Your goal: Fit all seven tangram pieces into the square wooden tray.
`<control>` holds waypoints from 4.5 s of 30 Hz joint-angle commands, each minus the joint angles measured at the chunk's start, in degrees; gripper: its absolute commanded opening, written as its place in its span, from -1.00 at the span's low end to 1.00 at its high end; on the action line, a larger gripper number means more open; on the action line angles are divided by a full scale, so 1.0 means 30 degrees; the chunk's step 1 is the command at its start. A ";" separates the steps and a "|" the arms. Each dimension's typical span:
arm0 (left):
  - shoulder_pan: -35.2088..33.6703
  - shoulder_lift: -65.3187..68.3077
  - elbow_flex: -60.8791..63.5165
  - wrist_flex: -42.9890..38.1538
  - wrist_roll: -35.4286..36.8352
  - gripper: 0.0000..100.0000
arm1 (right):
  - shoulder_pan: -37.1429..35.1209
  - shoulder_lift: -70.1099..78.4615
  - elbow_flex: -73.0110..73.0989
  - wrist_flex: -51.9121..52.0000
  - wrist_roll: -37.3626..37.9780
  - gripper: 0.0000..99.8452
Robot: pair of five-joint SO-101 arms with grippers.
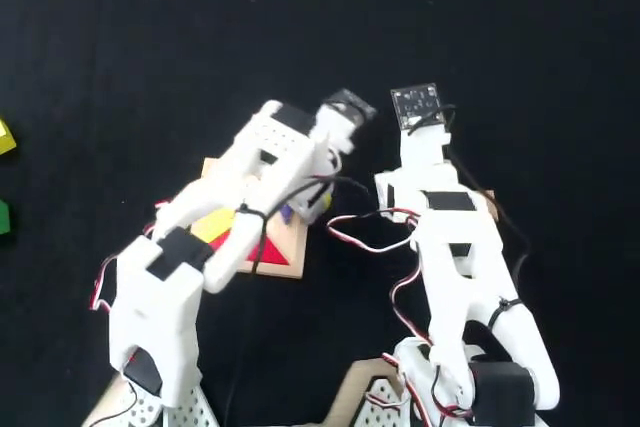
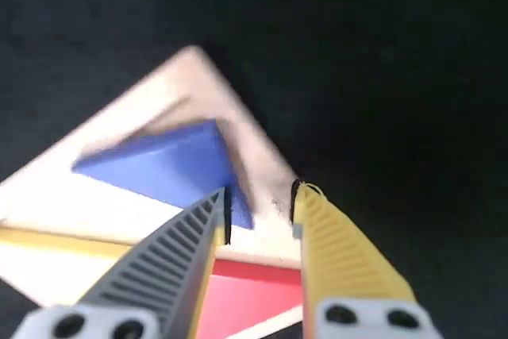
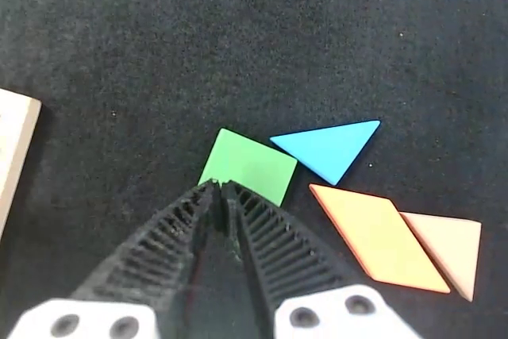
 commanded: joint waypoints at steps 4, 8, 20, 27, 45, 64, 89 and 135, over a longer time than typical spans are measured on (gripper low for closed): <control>0.0015 -0.0410 -0.1070 -0.0147 0.2813 -0.70 | 0.0205 -0.0864 -0.0278 -0.0410 0.0176 -0.98; -0.0073 -0.0586 -0.1421 -0.0088 0.3341 -0.70 | 0.0205 -0.0864 -0.0278 -0.0410 0.0176 -0.98; -0.2095 -0.0674 -0.0542 0.0821 0.2051 -0.70 | 0.0205 -0.0894 -0.0278 -0.0410 0.0176 -0.98; -0.4176 -0.3282 -0.0337 0.1905 0.1905 -0.70 | 0.0176 -0.0864 -0.0278 -0.0410 0.0176 -0.98; -0.1685 -0.2051 0.3297 -0.3810 0.2110 -0.70 | 0.0176 -0.0864 -0.0278 -0.0410 0.0176 -0.98; -0.8952 -0.8967 0.0806 0.2491 0.3223 -0.70 | 0.0029 -0.0513 -0.0337 -0.0234 0.0586 -0.98; -0.8659 -0.8879 1.3817 -0.8791 0.3282 -0.70 | -0.3722 1.1971 -1.1971 0.3722 0.0674 -0.98; -1.3172 -1.2396 1.6161 -0.9524 0.7443 -0.88 | 0.4132 0.8366 -0.8864 0.7619 0.8059 -0.70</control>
